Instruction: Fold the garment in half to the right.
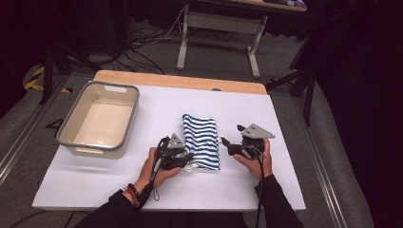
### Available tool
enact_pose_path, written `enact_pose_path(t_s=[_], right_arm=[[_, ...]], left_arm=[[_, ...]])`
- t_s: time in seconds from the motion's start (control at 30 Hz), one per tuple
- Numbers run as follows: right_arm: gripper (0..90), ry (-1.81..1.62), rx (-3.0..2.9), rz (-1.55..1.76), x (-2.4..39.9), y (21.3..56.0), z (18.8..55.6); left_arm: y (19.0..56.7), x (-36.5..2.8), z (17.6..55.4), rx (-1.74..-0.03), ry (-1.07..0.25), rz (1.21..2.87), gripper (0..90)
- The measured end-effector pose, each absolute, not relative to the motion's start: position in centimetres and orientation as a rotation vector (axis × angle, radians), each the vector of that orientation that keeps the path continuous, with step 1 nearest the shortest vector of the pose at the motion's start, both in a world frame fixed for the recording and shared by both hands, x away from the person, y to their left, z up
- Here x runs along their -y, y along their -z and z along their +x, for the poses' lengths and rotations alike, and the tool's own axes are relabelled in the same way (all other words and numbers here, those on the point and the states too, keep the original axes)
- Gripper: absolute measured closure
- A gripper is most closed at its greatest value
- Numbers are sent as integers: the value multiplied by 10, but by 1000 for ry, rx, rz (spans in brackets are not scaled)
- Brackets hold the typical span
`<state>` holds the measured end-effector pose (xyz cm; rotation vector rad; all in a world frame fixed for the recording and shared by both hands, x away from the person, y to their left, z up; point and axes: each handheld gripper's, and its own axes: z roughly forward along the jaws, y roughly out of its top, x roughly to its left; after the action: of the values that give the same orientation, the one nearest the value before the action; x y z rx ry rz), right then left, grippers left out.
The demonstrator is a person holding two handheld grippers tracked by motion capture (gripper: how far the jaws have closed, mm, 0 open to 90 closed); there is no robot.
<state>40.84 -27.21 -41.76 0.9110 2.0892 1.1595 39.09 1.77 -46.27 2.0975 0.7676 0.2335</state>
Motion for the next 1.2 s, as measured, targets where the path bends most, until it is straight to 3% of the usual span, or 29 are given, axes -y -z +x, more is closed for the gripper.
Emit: enact_pose_path(t_s=[0.67, 1.03, 1.2], right_arm=[[127, -1109, -2289, 1073, 227, 441, 508], [140, -1016, -2354, 1095, 213, 457, 521], [217, -1016, -2401, 1109, 212, 457, 520]], left_arm=[[463, -18, 391, -766, -235, 2097, 600], [463, -18, 390, -767, -233, 2096, 597], [463, -18, 390, -761, -240, 2099, 597]])
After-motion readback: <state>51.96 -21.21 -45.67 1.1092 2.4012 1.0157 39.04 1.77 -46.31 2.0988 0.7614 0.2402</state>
